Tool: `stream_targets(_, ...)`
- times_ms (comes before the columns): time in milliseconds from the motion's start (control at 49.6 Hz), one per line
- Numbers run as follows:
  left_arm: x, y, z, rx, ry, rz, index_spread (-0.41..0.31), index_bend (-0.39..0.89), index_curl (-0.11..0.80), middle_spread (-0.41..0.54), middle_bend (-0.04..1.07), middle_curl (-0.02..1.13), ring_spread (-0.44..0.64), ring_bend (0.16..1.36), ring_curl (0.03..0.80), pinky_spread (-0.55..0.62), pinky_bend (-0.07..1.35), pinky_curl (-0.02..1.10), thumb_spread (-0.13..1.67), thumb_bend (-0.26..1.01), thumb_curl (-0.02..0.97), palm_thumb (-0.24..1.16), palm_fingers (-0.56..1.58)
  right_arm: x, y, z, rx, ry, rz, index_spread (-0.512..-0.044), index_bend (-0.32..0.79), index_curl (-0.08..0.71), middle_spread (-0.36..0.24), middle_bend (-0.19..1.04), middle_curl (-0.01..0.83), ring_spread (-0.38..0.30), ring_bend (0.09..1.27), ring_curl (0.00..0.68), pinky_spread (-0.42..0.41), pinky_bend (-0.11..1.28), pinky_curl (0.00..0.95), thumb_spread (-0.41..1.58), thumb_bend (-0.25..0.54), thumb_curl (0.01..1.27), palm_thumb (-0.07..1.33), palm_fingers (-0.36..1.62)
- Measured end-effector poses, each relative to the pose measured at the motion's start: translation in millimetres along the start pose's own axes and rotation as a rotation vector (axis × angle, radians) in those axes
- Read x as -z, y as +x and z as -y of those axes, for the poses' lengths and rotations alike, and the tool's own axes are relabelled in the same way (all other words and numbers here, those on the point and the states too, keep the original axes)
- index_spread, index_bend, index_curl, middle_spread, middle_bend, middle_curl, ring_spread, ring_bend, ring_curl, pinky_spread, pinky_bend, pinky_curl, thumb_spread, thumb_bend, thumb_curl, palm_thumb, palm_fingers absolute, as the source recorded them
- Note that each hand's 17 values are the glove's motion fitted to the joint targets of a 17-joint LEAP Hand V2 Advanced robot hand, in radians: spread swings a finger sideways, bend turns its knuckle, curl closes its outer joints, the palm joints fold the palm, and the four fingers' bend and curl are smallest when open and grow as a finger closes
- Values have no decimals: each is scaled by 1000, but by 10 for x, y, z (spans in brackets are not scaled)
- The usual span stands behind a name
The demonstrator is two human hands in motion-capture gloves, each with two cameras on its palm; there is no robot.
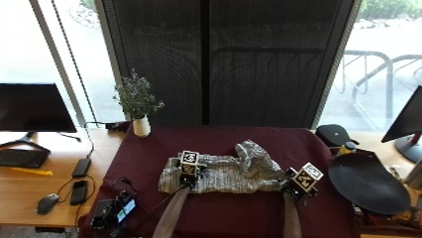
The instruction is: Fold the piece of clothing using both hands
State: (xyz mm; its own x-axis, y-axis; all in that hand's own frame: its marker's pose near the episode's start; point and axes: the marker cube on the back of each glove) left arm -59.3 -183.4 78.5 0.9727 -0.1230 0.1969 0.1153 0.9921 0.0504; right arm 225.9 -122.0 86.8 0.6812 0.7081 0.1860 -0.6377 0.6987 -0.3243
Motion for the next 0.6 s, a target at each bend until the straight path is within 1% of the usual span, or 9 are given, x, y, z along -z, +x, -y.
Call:
stream_targets(40, -88, 41, -93, 3, -93, -28, -169, 141, 432, -143, 169, 447, -25, 382, 382, 224, 256, 239, 1316, -34, 276, 533, 614, -40, -57, 43, 18, 67, 11, -257, -125, 88, -37, 183, 435, -129, 757, 467, -133, 832, 439, 1223, -65, 308, 494, 853)
stream_targets(101, -223, 90, -210, -1, -211, -86, -152, 126, 420, -110, 149, 436, 8, 400, 389, 236, 298, 262, 1342, -38, 255, 461, 546, -72, -157, -44, 37, 56, 45, -267, -138, 35, -18, 168, 428, -131, 827, 477, -156, 903, 447, 1220, -47, 301, 459, 821)
stream_targets(161, -285, 89, -260, 5, -260, -129, -129, 109, 404, -63, 109, 406, 68, 395, 379, 251, 367, 288, 1391, -65, 214, 327, 441, -112, -202, 85, 1, 132, 42, -271, -130, -7, -7, 167, 422, -143, 875, 483, -190, 973, 456, 1217, 30, 331, 587, 803)
stream_targets(222, -287, 88, -303, 2, -291, -152, -115, 126, 398, -29, 118, 392, 114, 401, 380, 259, 420, 309, 1434, -49, 188, 245, 393, -69, -250, 85, 3, 212, 53, -275, -112, -27, -1, 181, 422, -153, 907, 485, -206, 1006, 456, 1209, 57, 350, 667, 783)
stream_targets(282, -284, 85, -299, 8, -289, -149, -106, 138, 393, -2, 138, 379, 150, 411, 374, 265, 448, 320, 1465, -34, 171, 190, 378, -107, -273, 16, -7, 145, 68, -251, -99, -31, -40, 234, 436, -193, 919, 480, -251, 1000, 442, 1168, 121, 393, 824, 814)
stream_targets(343, -268, 83, -267, 11, -268, -148, -99, 155, 392, 6, 146, 370, 171, 414, 367, 263, 471, 331, 1481, -20, 165, 166, 375, -54, -378, -254, 64, 38, 177, -239, -84, -30, -82, 290, 452, -225, 921, 470, -283, 974, 424, 1118, 137, 418, 903, 866)
stream_targets(423, -166, 39, -228, 14, -277, -158, -97, 160, 393, 16, 158, 365, 187, 425, 366, 263, 484, 343, 1498, -11, 158, 143, 368, 221, -674, -343, 273, 197, 492, -237, -19, -7, -142, 355, 478, -245, 880, 459, -308, 926, 405, 972, 133, 468, 987, 902)
stream_targets(524, 183, -161, -216, 79, -318, -154, -95, 150, 388, 6, 185, 367, 164, 467, 366, 248, 470, 343, 1485, 15, 180, 196, 428, 488, -1009, -452, 445, 207, 789, -235, -9, -3, -177, 355, 485, -260, 857, 452, -323, 901, 392, 830, 112, 515, 1045, 910)
stream_targets(605, 608, -280, -173, 63, -199, -244, -93, 133, 378, -17, 217, 383, 125, 507, 371, 235, 426, 336, 1467, 46, 208, 278, 481, 510, -1312, -316, 432, 398, 716, -238, -8, -3, -200, 322, 481, -261, 849, 452, -324, 898, 389, 740, 86, 546, 1070, 895)
